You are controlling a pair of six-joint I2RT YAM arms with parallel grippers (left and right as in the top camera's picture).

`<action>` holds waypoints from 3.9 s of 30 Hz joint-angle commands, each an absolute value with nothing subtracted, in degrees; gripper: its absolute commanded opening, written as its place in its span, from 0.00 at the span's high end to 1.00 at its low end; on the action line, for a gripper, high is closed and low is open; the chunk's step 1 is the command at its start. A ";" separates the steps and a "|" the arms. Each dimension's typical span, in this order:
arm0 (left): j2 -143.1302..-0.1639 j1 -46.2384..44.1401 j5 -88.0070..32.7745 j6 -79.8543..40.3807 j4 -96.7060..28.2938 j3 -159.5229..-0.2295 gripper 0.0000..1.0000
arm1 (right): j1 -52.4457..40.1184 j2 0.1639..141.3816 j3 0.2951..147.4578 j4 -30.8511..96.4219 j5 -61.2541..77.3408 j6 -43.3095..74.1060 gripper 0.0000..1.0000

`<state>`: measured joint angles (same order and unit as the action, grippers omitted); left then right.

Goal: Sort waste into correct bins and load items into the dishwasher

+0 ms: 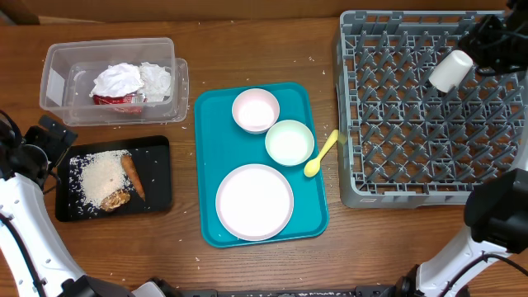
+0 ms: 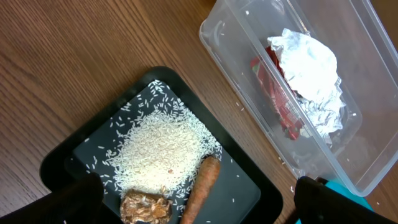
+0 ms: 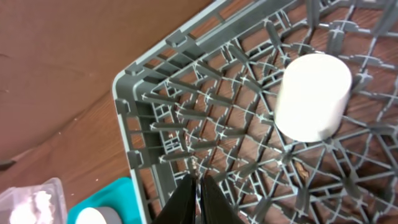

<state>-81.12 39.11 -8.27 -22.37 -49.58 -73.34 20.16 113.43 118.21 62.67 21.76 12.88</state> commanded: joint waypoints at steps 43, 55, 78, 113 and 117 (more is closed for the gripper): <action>-81.32 39.27 -7.92 -22.94 -49.50 -73.65 0.00 | 19.55 121.78 119.31 51.77 7.31 11.75 0.96; -81.32 39.27 -7.92 -22.96 -49.50 -73.65 0.00 | 19.66 127.81 119.26 48.12 5.63 11.77 0.96; -81.32 39.27 -7.92 -22.94 -49.50 -73.65 0.00 | 19.51 117.45 119.35 63.40 15.70 11.79 0.96; -81.32 39.27 -7.92 -22.94 -49.50 -73.65 0.00 | -30.52 109.54 99.59 68.58 13.87 2.92 0.43; -81.32 39.27 -7.92 -22.96 -49.50 -73.65 0.00 | -31.35 112.68 97.56 67.99 15.55 2.96 0.48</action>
